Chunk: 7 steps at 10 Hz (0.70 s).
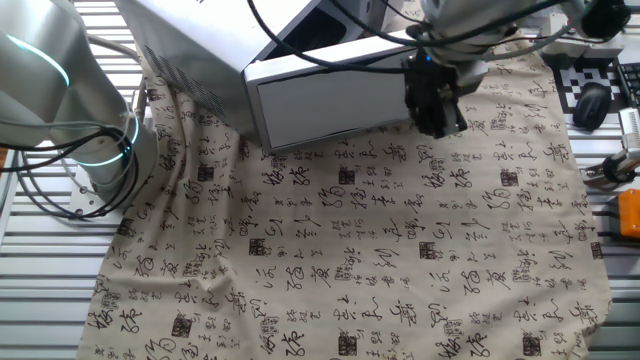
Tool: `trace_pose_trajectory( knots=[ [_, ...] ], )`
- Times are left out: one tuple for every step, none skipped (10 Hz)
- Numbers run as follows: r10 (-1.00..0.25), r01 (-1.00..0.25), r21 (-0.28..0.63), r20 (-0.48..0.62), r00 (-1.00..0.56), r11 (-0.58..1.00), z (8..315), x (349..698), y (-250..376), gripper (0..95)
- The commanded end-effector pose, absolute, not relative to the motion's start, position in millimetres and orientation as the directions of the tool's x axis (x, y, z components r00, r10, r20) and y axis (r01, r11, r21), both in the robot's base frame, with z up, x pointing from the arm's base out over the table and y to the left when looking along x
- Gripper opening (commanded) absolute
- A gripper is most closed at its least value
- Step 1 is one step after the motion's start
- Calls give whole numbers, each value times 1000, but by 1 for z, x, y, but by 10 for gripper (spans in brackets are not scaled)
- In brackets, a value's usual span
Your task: Close the microwave door
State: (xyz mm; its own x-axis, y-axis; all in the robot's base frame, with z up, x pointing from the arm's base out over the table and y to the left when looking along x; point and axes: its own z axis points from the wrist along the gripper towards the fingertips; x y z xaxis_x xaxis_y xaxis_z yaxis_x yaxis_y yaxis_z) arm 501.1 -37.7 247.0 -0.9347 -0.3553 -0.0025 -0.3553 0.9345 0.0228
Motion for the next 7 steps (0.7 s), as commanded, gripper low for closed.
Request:
trace_pose_trajectory(
  knots=[
    [-398,-398,44,-9,-917,916,248,500,-38,0],
    [-394,-394,45,-8,-919,918,249,502,-34,0],
    [-394,-394,46,-8,-919,918,249,504,-30,0],
    [-392,-392,48,-8,-920,919,250,506,-27,0],
    [-384,-384,47,-6,-923,922,250,511,-18,0],
    [-375,-375,47,-7,-927,926,248,518,-9,0],
    [-368,-368,46,-8,-930,929,247,523,-3,0]
  ],
)
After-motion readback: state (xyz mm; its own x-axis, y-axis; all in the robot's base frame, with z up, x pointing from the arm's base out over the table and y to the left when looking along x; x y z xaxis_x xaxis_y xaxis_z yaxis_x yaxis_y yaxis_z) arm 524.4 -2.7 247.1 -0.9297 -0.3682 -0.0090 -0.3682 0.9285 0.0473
